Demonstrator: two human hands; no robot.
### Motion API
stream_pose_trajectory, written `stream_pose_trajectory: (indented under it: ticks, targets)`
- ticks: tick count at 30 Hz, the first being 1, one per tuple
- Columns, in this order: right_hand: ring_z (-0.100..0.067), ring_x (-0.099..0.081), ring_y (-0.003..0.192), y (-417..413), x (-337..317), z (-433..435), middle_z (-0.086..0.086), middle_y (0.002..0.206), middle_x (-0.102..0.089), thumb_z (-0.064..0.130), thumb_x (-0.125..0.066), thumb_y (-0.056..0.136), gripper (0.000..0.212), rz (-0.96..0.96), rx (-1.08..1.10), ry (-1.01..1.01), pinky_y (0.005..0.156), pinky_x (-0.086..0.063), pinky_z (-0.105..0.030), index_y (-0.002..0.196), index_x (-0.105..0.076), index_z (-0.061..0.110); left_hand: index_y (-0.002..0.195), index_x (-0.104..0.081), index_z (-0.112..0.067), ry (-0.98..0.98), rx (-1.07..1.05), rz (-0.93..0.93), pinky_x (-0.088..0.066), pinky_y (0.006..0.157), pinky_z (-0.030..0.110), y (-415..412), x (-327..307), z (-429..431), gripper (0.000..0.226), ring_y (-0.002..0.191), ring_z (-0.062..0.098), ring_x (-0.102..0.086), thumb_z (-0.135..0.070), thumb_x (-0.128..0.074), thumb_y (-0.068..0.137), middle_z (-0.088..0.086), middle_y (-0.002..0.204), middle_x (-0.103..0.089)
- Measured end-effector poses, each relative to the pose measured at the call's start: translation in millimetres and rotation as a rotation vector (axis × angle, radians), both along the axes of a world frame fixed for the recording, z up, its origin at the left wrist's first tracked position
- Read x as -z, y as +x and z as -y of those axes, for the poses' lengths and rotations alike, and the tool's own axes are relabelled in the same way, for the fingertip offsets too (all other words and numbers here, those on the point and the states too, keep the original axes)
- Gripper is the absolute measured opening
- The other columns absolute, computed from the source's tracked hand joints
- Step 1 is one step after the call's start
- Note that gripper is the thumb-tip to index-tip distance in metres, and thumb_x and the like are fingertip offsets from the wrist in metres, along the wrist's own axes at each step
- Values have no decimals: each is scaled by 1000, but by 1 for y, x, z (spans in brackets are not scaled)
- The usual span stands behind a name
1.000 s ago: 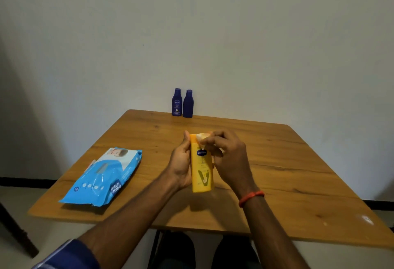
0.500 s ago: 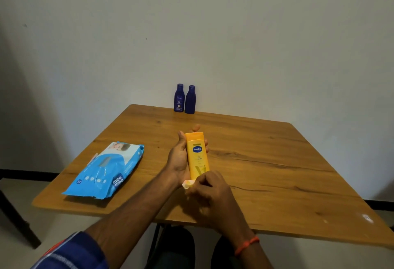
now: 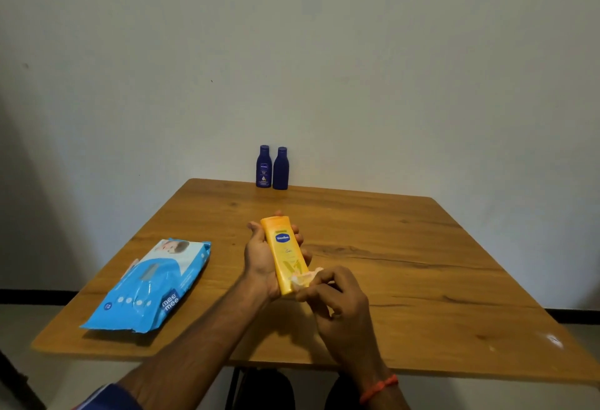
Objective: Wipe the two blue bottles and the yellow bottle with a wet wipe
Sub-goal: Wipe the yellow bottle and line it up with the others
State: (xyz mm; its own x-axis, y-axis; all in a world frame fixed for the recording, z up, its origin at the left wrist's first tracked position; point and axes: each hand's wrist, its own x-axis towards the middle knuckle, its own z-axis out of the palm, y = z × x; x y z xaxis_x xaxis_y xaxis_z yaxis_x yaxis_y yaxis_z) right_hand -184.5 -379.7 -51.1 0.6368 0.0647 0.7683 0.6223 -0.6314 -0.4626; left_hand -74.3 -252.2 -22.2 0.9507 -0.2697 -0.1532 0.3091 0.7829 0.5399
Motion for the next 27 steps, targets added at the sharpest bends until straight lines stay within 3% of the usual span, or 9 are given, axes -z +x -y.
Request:
stream_pose_trajectory:
  ticks: [4, 7, 10, 13, 16, 20, 23, 25, 27]
  targets:
    - [-10, -54, 90, 1, 2, -7, 5, 91, -58, 19, -77, 81, 16, 23, -63, -44, 67, -49, -30, 96, -71, 24, 114, -67, -26, 19, -11, 25, -45, 66, 32, -1, 9, -3, 66, 71, 21, -59, -75, -28, 92, 7, 84, -65]
    - [-7, -52, 90, 4, 0, -5, 8, 95, -54, 32, -69, 86, 36, -70, -52, -63, 67, -50, -26, 121, -63, 35, 122, -66, -28, 110, 7, 115, -49, 67, 35, -2, 9, -6, 65, 76, 21, -62, -74, -31, 92, 8, 93, -67]
    - [-4, -50, 90, 6, -2, -1, 10, 95, -48, 55, -59, 87, 39, -118, -28, -88, 68, -46, -16, 126, -59, 47, 123, -66, -28, 143, 48, 207, -50, 67, 35, -4, -1, -8, 62, 76, 19, -64, -70, -32, 93, 7, 93, -68]
    - [-7, -56, 91, 8, -10, -4, 9, 94, -52, 37, -75, 80, 34, -176, -89, 154, 72, -45, -11, 113, -69, 48, 116, -71, -26, 159, 112, 245, -50, 64, 33, -9, -8, -8, 64, 74, 19, -63, -73, -36, 88, 8, 91, -67]
    - [-12, -62, 87, 16, -20, -7, 14, 90, -56, 19, -82, 75, 35, -177, -48, 341, 69, -55, -27, 100, -75, 43, 110, -73, -21, 180, 178, 226, -53, 65, 34, -22, -10, 2, 68, 72, 22, -62, -75, -45, 80, 10, 87, -66]
    - [-7, -61, 80, 28, -43, -8, 13, 85, -61, 19, -83, 73, 28, -144, 54, 364, 63, -57, -33, 93, -76, 38, 122, -68, -24, 239, 204, 273, -54, 84, 47, -33, -11, 7, 67, 94, 33, -67, -73, -44, 83, 23, 105, -67]
    - [-5, -59, 81, 37, -62, -8, 12, 90, -58, 22, -80, 77, 26, -82, 128, 410, 61, -57, -23, 102, -75, 27, 131, -64, -25, 315, 229, 338, -33, 107, 67, -33, -7, 8, 74, 120, 43, -50, -80, -47, 83, 33, 139, -50]
    - [-2, -57, 86, 40, -70, -10, 12, 93, -56, 23, -76, 81, 29, -43, 174, 359, 65, -56, -18, 110, -73, 25, 131, -64, -20, 329, 226, 329, -40, 105, 63, -35, -10, 9, 74, 116, 40, -56, -77, -47, 86, 31, 133, -56]
    - [-2, -55, 92, 37, -71, -12, 10, 98, -55, 22, -72, 85, 32, -18, 130, 231, 71, -54, -16, 116, -70, 27, 130, -65, -20, 265, 218, 305, -53, 93, 50, -38, -16, 9, 60, 110, 33, -65, -64, -41, 96, 20, 123, -67]
